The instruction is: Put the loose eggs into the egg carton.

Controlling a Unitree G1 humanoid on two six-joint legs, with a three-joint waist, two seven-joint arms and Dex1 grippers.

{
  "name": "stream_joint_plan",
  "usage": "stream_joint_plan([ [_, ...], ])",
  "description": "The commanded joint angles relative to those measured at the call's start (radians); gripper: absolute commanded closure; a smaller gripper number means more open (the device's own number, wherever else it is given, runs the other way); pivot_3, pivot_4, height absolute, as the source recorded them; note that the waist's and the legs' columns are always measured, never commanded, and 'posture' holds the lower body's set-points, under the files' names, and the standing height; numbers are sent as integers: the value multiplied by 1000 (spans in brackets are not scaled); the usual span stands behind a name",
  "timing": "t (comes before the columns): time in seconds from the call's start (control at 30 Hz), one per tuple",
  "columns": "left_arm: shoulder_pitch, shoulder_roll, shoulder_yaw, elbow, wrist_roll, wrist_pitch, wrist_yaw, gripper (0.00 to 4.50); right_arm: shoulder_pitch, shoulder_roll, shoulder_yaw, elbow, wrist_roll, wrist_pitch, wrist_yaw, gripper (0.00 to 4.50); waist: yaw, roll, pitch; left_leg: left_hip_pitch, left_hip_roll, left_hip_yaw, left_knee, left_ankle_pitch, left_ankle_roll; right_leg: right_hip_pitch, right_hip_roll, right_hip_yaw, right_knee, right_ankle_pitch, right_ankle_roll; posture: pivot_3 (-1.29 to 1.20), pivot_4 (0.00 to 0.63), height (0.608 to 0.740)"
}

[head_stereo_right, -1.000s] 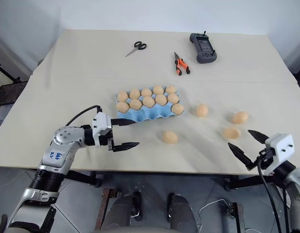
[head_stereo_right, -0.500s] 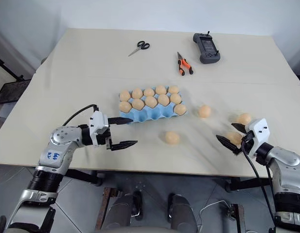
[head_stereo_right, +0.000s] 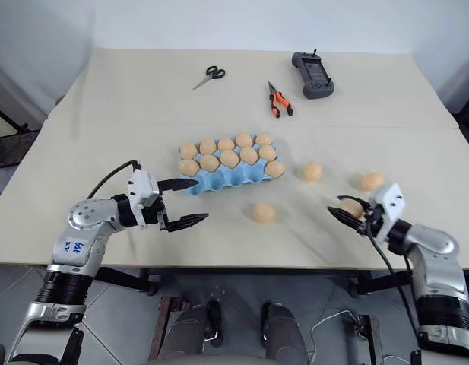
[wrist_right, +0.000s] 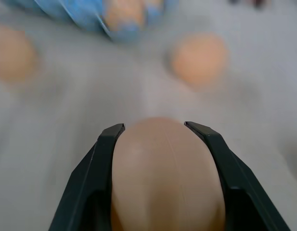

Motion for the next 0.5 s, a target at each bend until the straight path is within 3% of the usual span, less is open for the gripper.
stream_joint_plan([
  [0.03,16,17,43,-26,-25,2,18,0,-77,18,37,-119,23,108,-59,2872,2,0,0,0,0,0,0,0,0,0,0,0,0,0,0,0,150,740],
  [0.27,52,26,72,-39,-24,7,48,0,-306,150,206,-87,-85,256,-202,2872,5,0,0,-2,0,0,-4,0,-1,-4,-1,7,0,-1,-3,0,150,740],
  [0.33,69,25,81,-54,-25,11,65,0,-397,224,273,20,-171,240,-279,2872,5,0,0,-2,0,0,-6,0,-1,-5,-1,7,0,-1,-3,0,150,740],
  [0.5,96,25,93,-90,-31,19,91,0,-492,320,285,137,-206,193,-323,2872,8,0,0,-5,-1,5,-8,0,-1,-11,-1,9,3,-1,-2,0,150,740],
])
